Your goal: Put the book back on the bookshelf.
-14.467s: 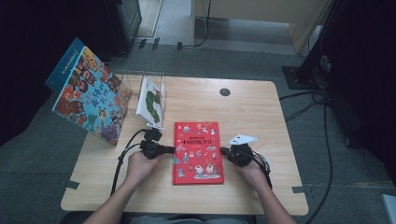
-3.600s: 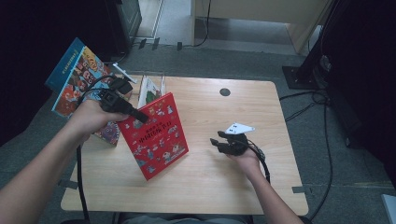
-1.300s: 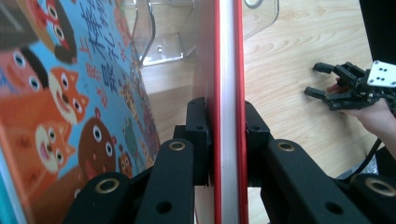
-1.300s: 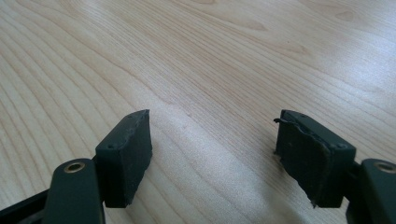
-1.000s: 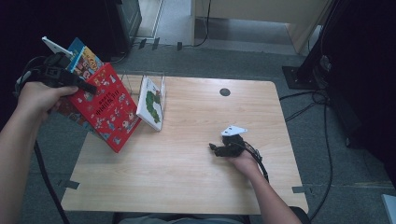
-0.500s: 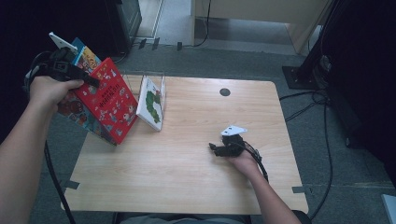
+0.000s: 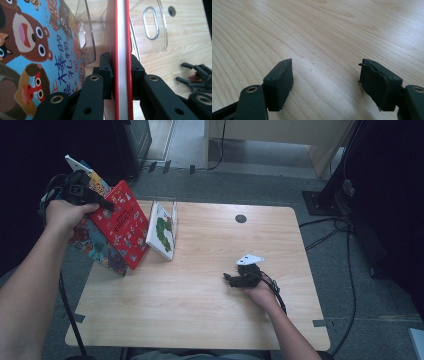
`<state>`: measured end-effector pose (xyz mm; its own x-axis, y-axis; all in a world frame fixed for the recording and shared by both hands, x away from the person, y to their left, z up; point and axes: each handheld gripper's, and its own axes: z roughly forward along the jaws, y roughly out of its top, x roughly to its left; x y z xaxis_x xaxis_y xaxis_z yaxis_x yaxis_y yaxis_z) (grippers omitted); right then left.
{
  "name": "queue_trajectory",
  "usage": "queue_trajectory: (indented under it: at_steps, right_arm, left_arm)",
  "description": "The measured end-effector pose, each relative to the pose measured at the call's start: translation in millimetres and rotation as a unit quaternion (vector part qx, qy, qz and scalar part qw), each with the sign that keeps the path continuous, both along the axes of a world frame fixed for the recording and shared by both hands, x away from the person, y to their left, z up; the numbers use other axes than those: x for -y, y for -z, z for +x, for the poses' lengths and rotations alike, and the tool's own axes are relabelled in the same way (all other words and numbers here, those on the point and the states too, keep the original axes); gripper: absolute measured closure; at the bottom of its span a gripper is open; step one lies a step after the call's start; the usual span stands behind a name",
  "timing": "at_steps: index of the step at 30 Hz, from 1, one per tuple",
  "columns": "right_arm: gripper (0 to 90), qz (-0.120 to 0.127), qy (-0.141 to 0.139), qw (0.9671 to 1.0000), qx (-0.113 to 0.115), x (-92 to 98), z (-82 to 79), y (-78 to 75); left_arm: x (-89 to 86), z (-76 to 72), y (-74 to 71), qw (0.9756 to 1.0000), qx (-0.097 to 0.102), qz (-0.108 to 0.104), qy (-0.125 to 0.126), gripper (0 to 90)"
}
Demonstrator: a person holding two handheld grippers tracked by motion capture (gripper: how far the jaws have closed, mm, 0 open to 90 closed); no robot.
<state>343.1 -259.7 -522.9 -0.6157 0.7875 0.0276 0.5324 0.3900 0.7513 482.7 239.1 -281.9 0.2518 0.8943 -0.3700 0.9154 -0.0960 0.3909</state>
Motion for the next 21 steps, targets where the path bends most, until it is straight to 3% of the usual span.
queue_trajectory:
  at_steps: [3,8,15,21]
  right_arm:
    - [26.4,0.0,0.001,1.0,0.0,-0.1,-0.1,0.0]
    - [26.5,0.0,0.003,1.0,0.0,-0.4,-0.6,0.0]
    - [26.6,0.001,0.003,1.0,0.0,-0.4,-0.5,0.0]
    - [27.2,0.0,0.001,1.0,0.0,-0.3,-0.8,-0.1]
  left_arm:
    - [-1.8,1.6,0.6,0.9997,-0.018,-0.007,0.012,77.2]
    - [-2.9,0.7,2.2,0.9989,-0.035,0.021,0.024,76.5]
    - [-6.4,2.9,6.4,0.9967,-0.071,0.019,0.034,75.4]
    - [-3.7,6.4,9.5,0.9958,-0.081,0.014,0.039,74.9]
